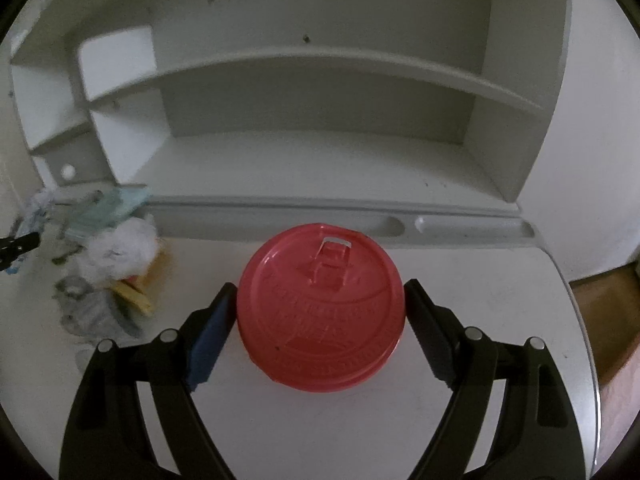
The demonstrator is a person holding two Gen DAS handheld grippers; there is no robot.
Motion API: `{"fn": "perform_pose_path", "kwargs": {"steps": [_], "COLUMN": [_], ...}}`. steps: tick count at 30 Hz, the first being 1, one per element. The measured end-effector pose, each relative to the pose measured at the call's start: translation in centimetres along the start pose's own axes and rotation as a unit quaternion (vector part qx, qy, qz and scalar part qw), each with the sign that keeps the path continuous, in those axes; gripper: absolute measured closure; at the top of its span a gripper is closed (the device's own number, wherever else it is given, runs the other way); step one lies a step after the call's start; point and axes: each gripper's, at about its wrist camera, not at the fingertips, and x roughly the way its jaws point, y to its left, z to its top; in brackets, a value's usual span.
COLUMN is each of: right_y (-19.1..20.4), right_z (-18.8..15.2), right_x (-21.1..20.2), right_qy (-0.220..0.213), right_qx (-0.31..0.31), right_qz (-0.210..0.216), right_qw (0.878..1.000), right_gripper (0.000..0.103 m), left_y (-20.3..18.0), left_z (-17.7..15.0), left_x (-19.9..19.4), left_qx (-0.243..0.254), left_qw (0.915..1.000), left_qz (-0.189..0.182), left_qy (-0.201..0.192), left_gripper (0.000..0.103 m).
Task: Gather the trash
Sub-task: 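Carry the bag and red lid over the bin and open both tools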
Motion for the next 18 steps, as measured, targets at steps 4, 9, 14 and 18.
{"fn": "perform_pose_path", "kwargs": {"steps": [4, 9, 14, 18], "right_y": [-1.9, -8.4, -18.4, -27.7], "right_z": [-1.7, -6.2, -14.3, -24.1], "right_x": [-3.8, -13.8, -25.0, -30.8], "right_qy": [-0.003, -0.036, -0.06, -0.026], "right_qx": [0.035, 0.069, 0.115, 0.2], "right_qz": [0.046, 0.05, -0.047, -0.111], "right_qw": [0.998, 0.996, 0.99, 0.973], "right_gripper": [0.022, 0.022, 0.022, 0.022], "left_y": [-5.7, -20.4, -37.1, -47.8], "left_z": [-0.7, -3.6, -9.8, -15.8], "left_x": [-5.4, -11.1, -16.6, -18.9], "left_qx": [0.03, 0.132, 0.253, 0.323], "left_qw": [0.9982, 0.9804, 0.9299, 0.8861], "left_qz": [-0.007, -0.132, -0.262, -0.332], "left_qy": [-0.052, -0.062, -0.052, -0.015], "left_gripper": [0.064, 0.064, 0.064, 0.064]}}
